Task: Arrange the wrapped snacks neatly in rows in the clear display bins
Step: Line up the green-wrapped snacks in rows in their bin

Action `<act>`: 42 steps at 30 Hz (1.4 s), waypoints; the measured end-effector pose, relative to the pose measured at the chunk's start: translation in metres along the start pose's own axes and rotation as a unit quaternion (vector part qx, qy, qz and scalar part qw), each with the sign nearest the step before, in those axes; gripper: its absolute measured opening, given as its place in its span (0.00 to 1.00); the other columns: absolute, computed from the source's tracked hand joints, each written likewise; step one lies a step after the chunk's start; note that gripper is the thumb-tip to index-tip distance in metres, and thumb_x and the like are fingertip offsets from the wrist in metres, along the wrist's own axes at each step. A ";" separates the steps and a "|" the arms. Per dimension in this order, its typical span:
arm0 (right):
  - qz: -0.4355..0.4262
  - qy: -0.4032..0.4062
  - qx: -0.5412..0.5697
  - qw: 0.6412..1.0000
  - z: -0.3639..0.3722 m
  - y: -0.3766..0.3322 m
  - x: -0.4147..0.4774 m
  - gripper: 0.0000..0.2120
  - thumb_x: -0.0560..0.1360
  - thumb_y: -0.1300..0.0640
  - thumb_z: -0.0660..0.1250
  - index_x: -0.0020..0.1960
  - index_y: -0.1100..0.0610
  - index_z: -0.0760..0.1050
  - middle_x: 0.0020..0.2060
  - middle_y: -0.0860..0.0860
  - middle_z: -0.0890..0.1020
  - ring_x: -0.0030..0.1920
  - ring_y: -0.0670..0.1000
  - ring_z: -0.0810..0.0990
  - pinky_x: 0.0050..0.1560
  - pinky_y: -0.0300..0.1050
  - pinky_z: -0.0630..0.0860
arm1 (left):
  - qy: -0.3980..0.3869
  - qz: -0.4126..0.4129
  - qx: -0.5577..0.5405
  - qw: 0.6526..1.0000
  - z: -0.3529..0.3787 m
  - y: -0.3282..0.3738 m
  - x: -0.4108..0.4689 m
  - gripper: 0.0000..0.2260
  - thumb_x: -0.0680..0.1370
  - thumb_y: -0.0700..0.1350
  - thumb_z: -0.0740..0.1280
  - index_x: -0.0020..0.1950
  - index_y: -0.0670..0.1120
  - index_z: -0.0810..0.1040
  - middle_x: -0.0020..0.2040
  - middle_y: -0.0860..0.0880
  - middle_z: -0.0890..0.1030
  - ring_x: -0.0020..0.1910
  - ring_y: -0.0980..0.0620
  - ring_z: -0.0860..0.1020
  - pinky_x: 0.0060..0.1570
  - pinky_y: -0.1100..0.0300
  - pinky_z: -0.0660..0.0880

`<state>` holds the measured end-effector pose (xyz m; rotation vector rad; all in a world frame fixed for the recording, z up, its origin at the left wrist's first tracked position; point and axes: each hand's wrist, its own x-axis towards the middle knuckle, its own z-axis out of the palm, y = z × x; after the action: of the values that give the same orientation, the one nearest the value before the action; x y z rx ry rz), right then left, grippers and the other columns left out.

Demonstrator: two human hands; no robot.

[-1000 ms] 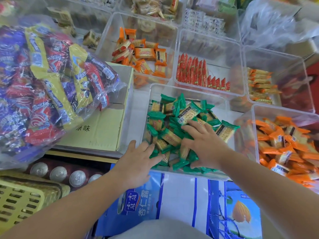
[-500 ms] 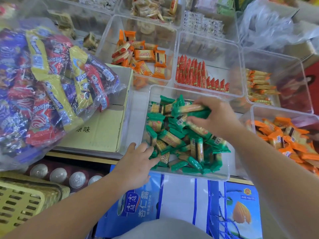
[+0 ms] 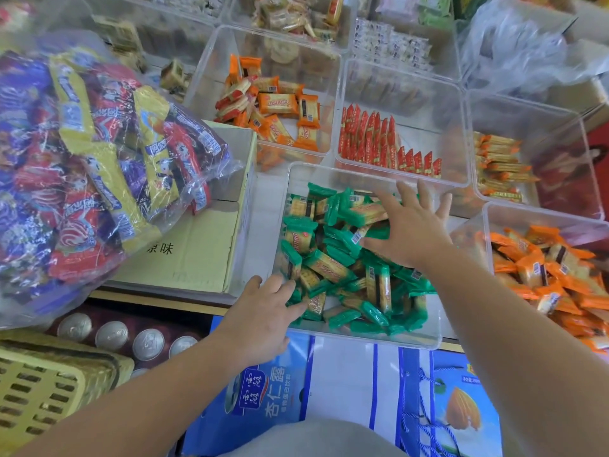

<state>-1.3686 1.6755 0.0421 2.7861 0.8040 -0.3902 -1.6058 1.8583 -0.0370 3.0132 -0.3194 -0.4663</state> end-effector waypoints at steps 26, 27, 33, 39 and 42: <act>-0.234 -0.057 -0.130 0.962 0.086 -0.085 -0.016 0.47 0.66 0.27 0.66 0.78 0.47 0.57 0.70 0.52 0.68 0.72 0.57 0.60 0.69 0.61 0.54 | 0.004 0.002 -0.022 1.000 -0.001 -0.001 0.001 0.27 0.79 0.56 0.63 0.78 0.55 0.64 0.72 0.43 0.69 0.66 0.42 0.64 0.59 0.43 0.68; -0.223 -0.056 -0.129 0.964 0.086 -0.091 -0.016 0.47 0.66 0.26 0.65 0.78 0.46 0.57 0.68 0.52 0.71 0.70 0.58 0.62 0.68 0.62 0.53 | 0.004 0.002 -0.022 1.000 -0.001 -0.001 0.001 0.27 0.79 0.56 0.63 0.78 0.55 0.64 0.72 0.43 0.69 0.66 0.42 0.64 0.59 0.43 0.68; -0.208 -0.060 -0.128 0.968 0.083 -0.106 -0.013 0.38 0.74 0.38 0.66 0.78 0.45 0.55 0.65 0.54 0.75 0.67 0.60 0.66 0.69 0.64 0.51 | 0.003 0.002 -0.016 1.000 -0.001 -0.001 0.001 0.28 0.79 0.56 0.63 0.79 0.55 0.62 0.73 0.42 0.68 0.67 0.41 0.63 0.60 0.43 0.68; -0.212 -0.003 -0.048 0.976 0.061 -0.102 -0.005 0.17 0.74 0.42 0.60 0.54 0.51 0.77 0.46 0.51 0.81 0.53 0.57 0.75 0.55 0.55 0.65 | 0.007 -0.001 -0.028 1.000 -0.001 -0.001 0.001 0.27 0.79 0.55 0.63 0.79 0.55 0.64 0.73 0.43 0.67 0.68 0.42 0.63 0.60 0.44 0.67; -0.221 -0.016 -0.031 0.975 0.055 -0.099 -0.002 0.14 0.75 0.44 0.62 0.52 0.52 0.76 0.48 0.51 0.81 0.54 0.56 0.74 0.54 0.54 0.67 | 0.006 0.000 -0.031 1.000 -0.002 -0.001 0.001 0.28 0.79 0.55 0.63 0.79 0.55 0.64 0.75 0.43 0.67 0.70 0.42 0.63 0.62 0.44 0.68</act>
<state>-1.4348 1.7416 -0.0220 2.5186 1.4043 -0.4696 -1.6047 1.8590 -0.0357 2.9545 -0.2980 -0.4505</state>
